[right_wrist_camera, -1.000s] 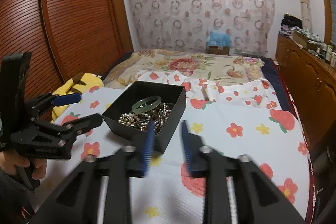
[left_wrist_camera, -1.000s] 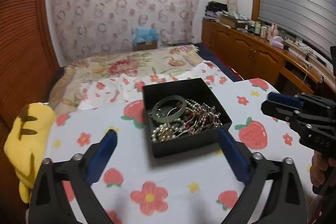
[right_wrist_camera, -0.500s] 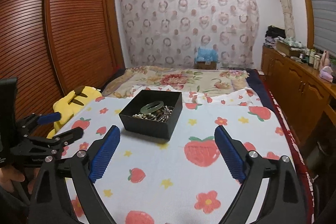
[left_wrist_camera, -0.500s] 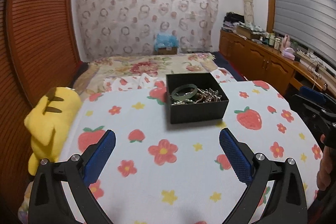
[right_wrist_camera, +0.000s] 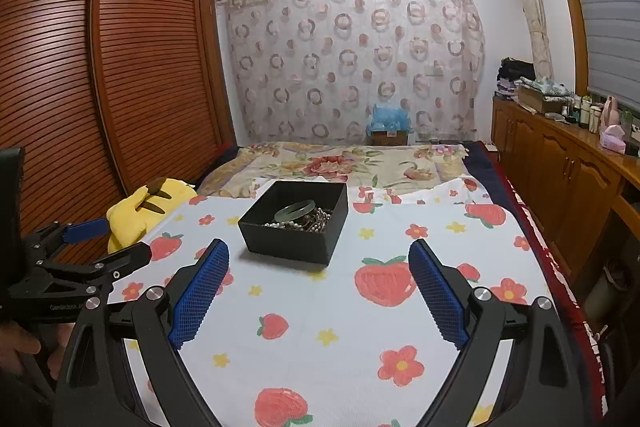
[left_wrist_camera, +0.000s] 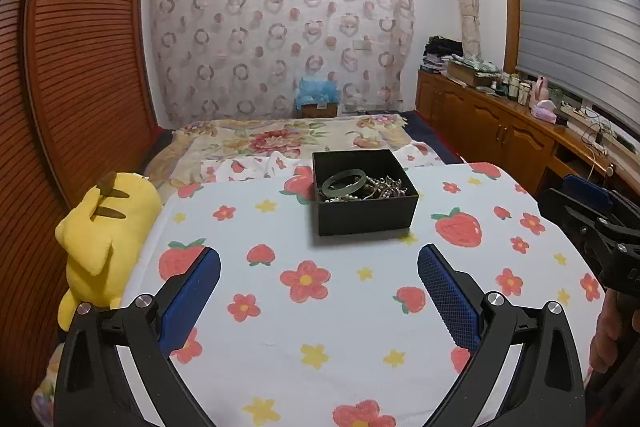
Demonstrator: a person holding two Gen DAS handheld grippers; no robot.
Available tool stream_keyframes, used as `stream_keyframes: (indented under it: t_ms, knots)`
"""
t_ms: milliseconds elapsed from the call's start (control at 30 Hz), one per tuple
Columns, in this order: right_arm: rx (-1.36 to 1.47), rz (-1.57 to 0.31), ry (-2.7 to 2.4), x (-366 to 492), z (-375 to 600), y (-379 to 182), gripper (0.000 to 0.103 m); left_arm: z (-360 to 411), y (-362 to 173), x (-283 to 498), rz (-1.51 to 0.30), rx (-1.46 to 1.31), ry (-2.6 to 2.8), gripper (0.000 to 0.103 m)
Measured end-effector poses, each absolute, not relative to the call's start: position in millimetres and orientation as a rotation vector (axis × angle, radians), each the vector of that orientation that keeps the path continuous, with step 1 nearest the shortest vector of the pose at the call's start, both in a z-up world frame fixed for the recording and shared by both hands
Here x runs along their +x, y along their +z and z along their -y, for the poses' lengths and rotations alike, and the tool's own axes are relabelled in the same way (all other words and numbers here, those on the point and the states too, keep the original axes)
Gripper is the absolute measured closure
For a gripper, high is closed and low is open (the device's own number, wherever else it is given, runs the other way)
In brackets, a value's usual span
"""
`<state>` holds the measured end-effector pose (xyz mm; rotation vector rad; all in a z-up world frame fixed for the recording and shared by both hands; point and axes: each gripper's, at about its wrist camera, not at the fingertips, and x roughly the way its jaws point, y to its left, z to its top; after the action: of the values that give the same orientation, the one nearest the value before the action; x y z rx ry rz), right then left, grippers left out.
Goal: Organize jewelry
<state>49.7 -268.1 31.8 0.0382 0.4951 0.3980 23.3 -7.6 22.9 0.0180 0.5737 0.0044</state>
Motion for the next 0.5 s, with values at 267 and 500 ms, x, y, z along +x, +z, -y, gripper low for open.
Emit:
stream_keyframes:
  t_ms: [267,500]
  knots:
    - [0.040,-0.495,0.394,49.4,269.6,30.3,0.010,8.1,22.9,22.9,-0.571,0.016,0.007,0.007]
    - [0.040,-0.498,0.395,51.0,271.8,29.0,0.010,9.9,23.6,22.2,-0.567,0.016,0.009,0.007]
